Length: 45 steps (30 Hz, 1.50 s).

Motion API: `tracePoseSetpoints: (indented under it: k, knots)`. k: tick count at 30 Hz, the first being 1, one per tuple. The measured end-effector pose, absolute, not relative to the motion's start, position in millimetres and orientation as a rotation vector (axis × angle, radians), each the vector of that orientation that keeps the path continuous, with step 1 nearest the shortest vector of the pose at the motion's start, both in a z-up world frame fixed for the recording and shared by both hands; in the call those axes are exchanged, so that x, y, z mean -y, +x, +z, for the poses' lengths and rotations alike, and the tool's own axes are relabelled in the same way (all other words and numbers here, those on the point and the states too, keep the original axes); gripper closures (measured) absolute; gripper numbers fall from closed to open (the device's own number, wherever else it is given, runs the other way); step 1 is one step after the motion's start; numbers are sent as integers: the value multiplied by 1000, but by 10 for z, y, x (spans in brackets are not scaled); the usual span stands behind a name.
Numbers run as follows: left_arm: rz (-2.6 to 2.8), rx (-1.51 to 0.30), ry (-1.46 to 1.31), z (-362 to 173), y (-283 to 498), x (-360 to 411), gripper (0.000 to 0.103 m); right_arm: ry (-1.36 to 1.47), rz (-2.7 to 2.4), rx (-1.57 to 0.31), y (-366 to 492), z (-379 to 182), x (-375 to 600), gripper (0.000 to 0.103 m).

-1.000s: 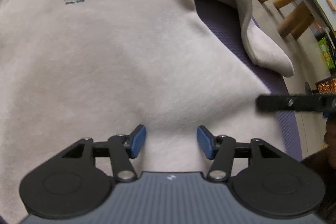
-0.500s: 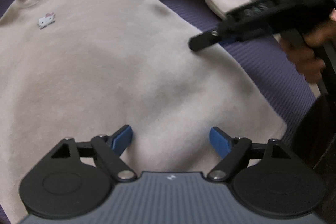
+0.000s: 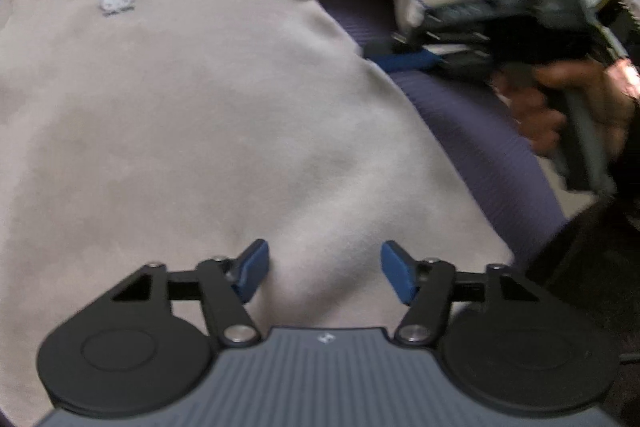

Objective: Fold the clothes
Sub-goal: 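Lay the sleeve back on the mat and smooth the sweatshirt flat with both grippers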

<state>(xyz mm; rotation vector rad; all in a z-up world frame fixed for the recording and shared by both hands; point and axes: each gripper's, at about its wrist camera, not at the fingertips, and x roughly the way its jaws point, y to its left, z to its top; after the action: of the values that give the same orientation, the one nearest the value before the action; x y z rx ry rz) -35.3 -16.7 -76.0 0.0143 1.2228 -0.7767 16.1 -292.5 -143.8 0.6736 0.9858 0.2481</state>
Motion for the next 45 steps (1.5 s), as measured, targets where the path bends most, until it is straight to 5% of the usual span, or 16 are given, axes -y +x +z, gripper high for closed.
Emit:
tracePoseSetpoints:
  k: [5,8,12,19,26,31,35,45]
  knots:
    - [-838,-1257,36,-833,-420,215,42,600,166,-996,155,-1384,2977,103]
    - [-807,-1298,29,-815,-351,224,39,564,157,-990,124,-1285,2967,85]
    - [-715,-1265,112,-613,-265,74,29,479,246,-943,10,-1068,2793,84]
    - [-464,-1365,153,-775,-163,-755,41,222,595,-1186,-256,-1195,2276,79]
    - [-459,-1444,119,-858,-415,-1123,39,-46,705,-1287,-604,-1125,2300,82]
    - [-468,-1504,184,-892,-588,-1114,28,-29,666,-1293,-619,-1074,2381,82]
    - [-477,-1510,273,-900,-723,-1022,26,11,496,-1236,-589,-963,2611,54]
    - [-350,-1284,159,-567,-352,-841,20,58,-137,-1009,-342,-859,3370,54]
